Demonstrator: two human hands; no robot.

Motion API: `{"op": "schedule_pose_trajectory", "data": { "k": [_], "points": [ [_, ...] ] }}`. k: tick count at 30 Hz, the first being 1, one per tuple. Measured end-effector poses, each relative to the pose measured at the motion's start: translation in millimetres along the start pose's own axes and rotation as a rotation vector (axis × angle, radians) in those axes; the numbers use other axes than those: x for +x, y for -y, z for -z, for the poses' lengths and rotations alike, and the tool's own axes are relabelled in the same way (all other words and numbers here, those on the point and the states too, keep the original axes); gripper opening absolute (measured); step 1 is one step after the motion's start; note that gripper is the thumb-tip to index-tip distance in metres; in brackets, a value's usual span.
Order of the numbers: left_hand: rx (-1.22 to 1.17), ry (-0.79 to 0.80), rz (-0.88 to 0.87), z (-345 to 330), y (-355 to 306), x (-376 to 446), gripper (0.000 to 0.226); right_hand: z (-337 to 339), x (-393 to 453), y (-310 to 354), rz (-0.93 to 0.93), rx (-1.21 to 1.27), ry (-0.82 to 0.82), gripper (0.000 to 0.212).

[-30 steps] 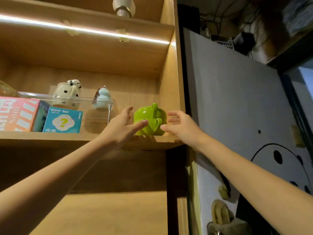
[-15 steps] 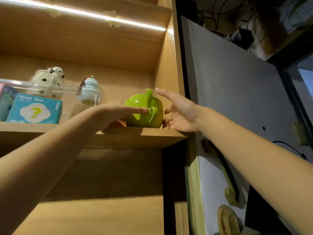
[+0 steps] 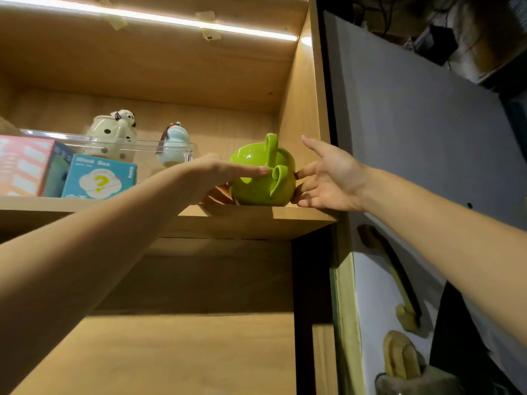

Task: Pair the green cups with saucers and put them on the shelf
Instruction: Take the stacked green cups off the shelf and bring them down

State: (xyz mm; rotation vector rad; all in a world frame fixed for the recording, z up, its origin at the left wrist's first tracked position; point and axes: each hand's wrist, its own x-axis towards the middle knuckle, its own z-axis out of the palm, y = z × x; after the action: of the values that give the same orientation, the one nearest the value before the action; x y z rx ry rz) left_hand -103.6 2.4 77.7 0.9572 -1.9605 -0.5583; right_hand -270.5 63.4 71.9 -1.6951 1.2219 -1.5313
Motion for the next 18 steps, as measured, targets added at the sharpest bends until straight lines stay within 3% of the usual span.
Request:
{"op": "schedule_pose_trajectory", "data": {
  "k": [2, 10, 18],
  "points": [
    [-0.035, 0.023, 0.024, 3, -6, -5, 0.088, -1, -5, 4, 0.003, 0.008, -0.007, 0.083],
    [-0.174, -0.058, -0.01, 7, -22, -33, 0.082, -4, -36, 26, 0.029, -0.043, -0.016, 0.084],
    [-0.219, -0.021, -0.059, 21, -28, -89, 0.082, -13, -95, 34, 0.056, 0.032, 0.028, 0.077]
  ]
}}
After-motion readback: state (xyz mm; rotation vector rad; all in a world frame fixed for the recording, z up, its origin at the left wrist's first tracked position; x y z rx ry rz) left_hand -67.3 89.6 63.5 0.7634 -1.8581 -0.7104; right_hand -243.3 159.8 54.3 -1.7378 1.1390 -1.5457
